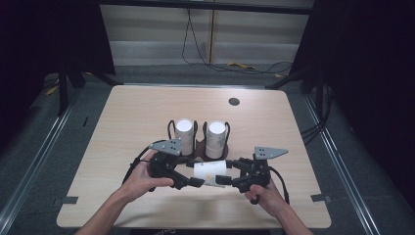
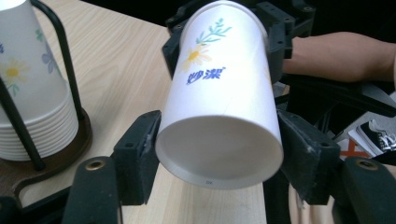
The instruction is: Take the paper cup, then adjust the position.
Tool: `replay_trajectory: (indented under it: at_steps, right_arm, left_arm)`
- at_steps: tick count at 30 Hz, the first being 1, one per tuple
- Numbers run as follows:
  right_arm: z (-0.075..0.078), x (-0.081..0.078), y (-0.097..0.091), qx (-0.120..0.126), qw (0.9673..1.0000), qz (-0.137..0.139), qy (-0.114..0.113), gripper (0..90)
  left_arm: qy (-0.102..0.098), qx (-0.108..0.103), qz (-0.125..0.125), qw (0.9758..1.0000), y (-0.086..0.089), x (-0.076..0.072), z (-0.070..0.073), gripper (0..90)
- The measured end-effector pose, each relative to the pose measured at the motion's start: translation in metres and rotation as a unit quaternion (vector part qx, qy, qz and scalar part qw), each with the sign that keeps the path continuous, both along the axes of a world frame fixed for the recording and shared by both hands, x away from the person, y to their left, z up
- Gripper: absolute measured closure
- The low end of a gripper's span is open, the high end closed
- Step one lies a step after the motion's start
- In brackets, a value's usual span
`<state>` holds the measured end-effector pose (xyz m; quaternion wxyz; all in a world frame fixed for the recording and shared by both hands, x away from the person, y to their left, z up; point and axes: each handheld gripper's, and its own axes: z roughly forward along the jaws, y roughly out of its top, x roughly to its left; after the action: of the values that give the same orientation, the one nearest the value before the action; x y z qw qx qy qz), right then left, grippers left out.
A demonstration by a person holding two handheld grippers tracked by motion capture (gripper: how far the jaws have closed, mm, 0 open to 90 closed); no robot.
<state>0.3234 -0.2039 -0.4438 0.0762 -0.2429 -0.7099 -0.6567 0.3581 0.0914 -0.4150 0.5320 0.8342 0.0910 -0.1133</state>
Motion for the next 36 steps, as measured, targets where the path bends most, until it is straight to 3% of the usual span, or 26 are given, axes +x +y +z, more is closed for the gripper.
replay_trajectory:
  at_steps: [6, 9, 17, 20, 25, 27, 30, 36]
  right_arm:
    - [0.0, 0.001, 0.001, 0.0, 1.0, -0.001, -0.002, 31.6]
    - [0.001, 0.002, 0.001, -0.001, 1.0, -0.002, -0.002, 31.6]
    - [0.004, 0.003, -0.004, -0.012, 0.9997, -0.02, -0.007, 32.1]
    - [0.006, 0.003, -0.005, -0.051, 0.9974, -0.046, -0.022, 32.0]
    - [0.008, 0.004, -0.008, -0.069, 0.9958, -0.059, -0.015, 31.9]
    - [0.008, 0.004, -0.01, -0.082, 0.9941, -0.071, -0.011, 31.9]
    - [0.01, 0.004, -0.011, -0.126, 0.987, -0.097, -0.019, 31.9]
    - [0.014, 0.005, -0.02, -0.166, 0.977, -0.133, -0.018, 32.0]
  left_arm:
    - [0.003, 0.002, 0.007, 1.0, 0.001, 0.001, -0.001, 33.6]
    - [0.006, 0.007, 0.017, 0.9998, 0.002, 0.003, -0.003, 25.7]
    - [-0.002, 0.024, 0.033, 0.9992, 0.003, 0.004, -0.006, 17.5]
    - [-0.011, 0.037, 0.047, 0.9982, 0.004, 0.005, -0.007, 15.9]
    - [-0.012, 0.041, 0.065, 0.997, 0.008, 0.009, -0.009, 15.9]
    - [-0.016, 0.049, 0.07, 0.9962, 0.009, 0.009, -0.009, 15.9]
    - [-0.019, 0.055, 0.085, 0.9947, 0.01, 0.01, -0.01, 16.0]
    - [-0.02, 0.064, 0.098, 0.993, 0.013, 0.011, -0.012, 16.2]
